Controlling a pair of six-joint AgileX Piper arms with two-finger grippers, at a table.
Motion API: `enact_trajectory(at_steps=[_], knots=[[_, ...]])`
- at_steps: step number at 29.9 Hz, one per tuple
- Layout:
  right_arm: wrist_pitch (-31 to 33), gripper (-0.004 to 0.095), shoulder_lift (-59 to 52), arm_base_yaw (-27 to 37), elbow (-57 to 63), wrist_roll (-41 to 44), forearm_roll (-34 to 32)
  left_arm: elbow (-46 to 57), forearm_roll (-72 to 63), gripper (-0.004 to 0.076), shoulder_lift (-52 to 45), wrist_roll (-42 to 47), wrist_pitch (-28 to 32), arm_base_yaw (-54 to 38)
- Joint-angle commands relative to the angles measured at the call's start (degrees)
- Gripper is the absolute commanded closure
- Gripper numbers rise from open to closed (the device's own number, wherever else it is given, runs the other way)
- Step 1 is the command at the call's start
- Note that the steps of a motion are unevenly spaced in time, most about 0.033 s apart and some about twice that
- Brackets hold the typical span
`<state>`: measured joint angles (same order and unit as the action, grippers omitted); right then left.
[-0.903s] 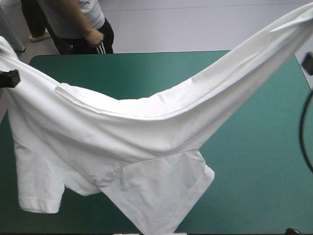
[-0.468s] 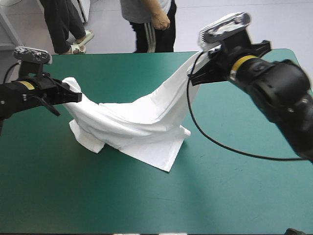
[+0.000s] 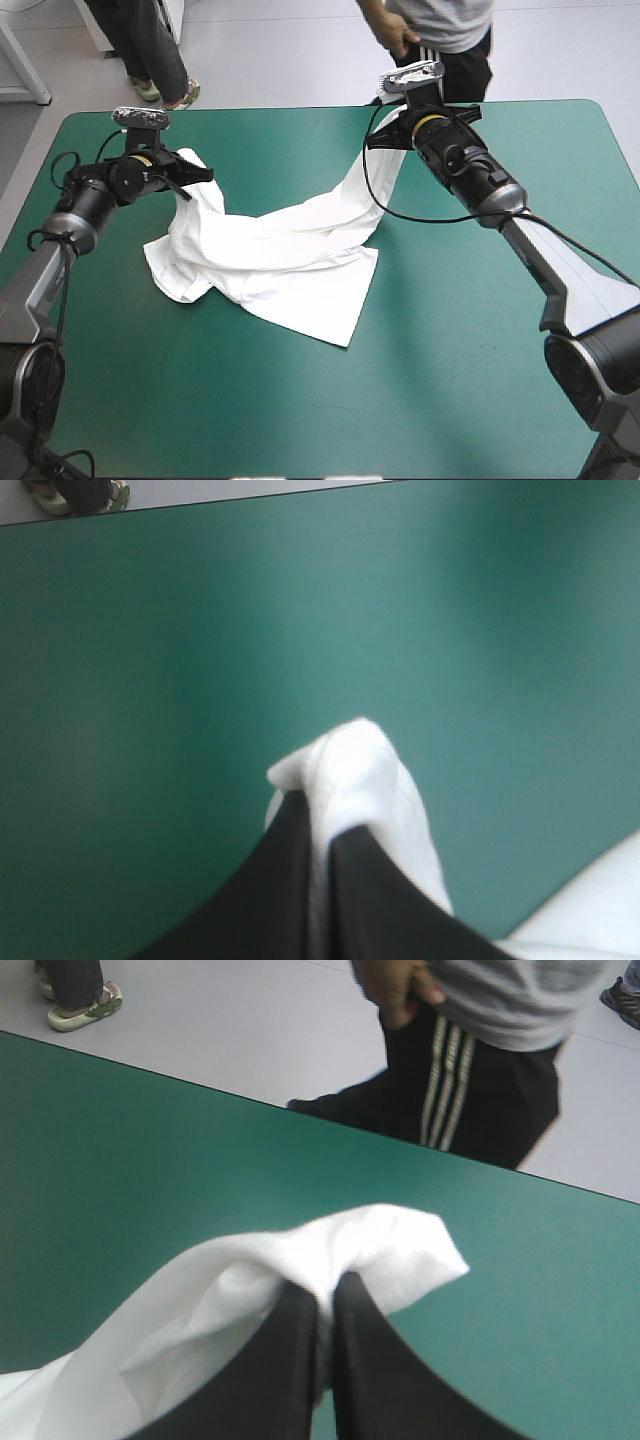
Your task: Fold the cloth
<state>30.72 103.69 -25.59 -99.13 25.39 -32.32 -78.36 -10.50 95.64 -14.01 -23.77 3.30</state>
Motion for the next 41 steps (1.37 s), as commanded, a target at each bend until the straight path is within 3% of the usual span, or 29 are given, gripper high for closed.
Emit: enact_trajectory(at_steps=[1, 4, 6, 8, 10, 11, 17, 21, 26, 29, 33, 41], knots=[[-6.0, 0.0914, -0.1, 0.8, -1.9, 1.6, -1.8, -1.7, -1.5, 0.0672, 1.4, 0.3, 8.5, 0.2], [-5.3, 0.0743, 1.4, 1.3, -2.1, 2.6, 2.6, -2.2, -1.7, 0.0448, 3.7, 0.3, 9.2, 0.2], [-5.2, 0.0491, 1.4, 1.9, -2.1, 1.2, 6.2, -2.8, -2.1, 0.0235, 4.3, 0.3, 8.8, 0.2], [-3.6, 0.0226, 0.8, 1.9, -2.3, 1.5, 5.7, -4.1, -0.7, 0.0097, 4.1, -0.5, 5.9, 0.2], [-0.9, 0.0060, -0.8, 1.8, -2.3, 1.6, 3.9, -7.2, 1.0, 0.0050, 3.0, -0.8, -0.2, 0.2], [0.1, 0.0032, -1.8, 1.8, -2.3, 1.6, 3.7, -8.8, 1.4, 0.0053, 2.2, -0.8, -3.3, 0.2], [13.4, 0.0083, -9.3, 1.8, -2.3, -0.3, -0.8, -19.1, 2.8, 0.0069, -3.4, 3.0, -25.1, 0.2], [21.3, 0.0099, -12.5, 2.2, -2.3, -3.5, -1.8, -19.8, 6.7, 0.0090, -6.7, 5.3, -35.0, 0.2], [26.4, 0.0100, -13.2, 6.4, -1.8, -12.0, 8.8, -18.1, 13.4, 0.0092, -7.4, 6.9, -49.6, -0.3], [27.6, 0.0100, -13.2, 9.1, -0.6, -15.0, 15.1, -13.5, 14.3, 0.0092, -8.0, 9.1, -50.0, -1.9], [28.4, 0.0126, -13.2, 10.7, 0.7, -16.6, 17.7, -6.3, 14.0, 0.0091, -8.0, 9.4, -49.3, -4.8], [28.8, 0.0237, -13.0, 10.7, 0.7, -16.7, 17.9, 1.1, 8.5, 0.0108, -2.0, 10.7, -38.8, -8.4]])
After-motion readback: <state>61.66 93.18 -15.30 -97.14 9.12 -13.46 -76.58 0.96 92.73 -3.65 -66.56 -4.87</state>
